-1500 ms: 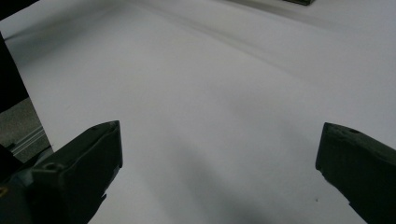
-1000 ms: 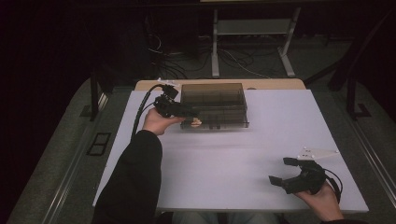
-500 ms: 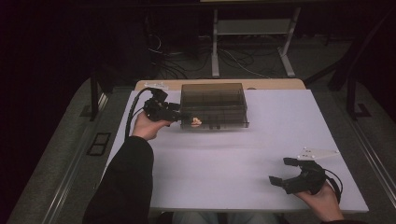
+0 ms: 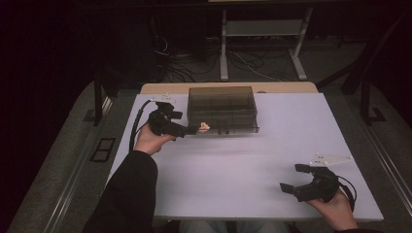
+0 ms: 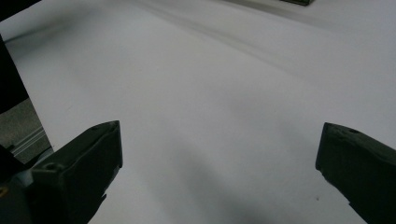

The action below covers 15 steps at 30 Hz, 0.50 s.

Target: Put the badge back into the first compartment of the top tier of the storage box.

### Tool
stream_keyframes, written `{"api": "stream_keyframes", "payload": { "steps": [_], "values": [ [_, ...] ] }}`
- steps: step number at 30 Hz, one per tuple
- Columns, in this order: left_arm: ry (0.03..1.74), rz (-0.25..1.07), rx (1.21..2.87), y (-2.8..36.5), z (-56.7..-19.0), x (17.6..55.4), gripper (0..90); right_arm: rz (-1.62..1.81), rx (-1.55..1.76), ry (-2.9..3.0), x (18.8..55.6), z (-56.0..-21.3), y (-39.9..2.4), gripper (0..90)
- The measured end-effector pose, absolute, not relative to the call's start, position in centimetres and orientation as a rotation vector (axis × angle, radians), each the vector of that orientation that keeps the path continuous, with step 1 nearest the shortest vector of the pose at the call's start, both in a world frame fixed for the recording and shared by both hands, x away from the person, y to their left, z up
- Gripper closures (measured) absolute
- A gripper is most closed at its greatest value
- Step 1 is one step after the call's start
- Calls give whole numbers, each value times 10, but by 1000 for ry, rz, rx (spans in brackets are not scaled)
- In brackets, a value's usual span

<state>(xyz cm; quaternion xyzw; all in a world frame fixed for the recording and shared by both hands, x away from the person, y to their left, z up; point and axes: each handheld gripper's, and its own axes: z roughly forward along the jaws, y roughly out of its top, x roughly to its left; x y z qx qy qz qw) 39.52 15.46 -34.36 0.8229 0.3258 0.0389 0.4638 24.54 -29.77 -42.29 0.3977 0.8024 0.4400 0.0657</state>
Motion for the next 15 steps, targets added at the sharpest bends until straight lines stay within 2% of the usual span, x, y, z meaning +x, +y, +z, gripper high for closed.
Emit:
{"api": "stream_keyframes", "payload": {
  "steps": [15],
  "values": [
    [783,102,2017,158,-355,374,0,1323,1204,2426,245,-423,-297,1]
  ]
}}
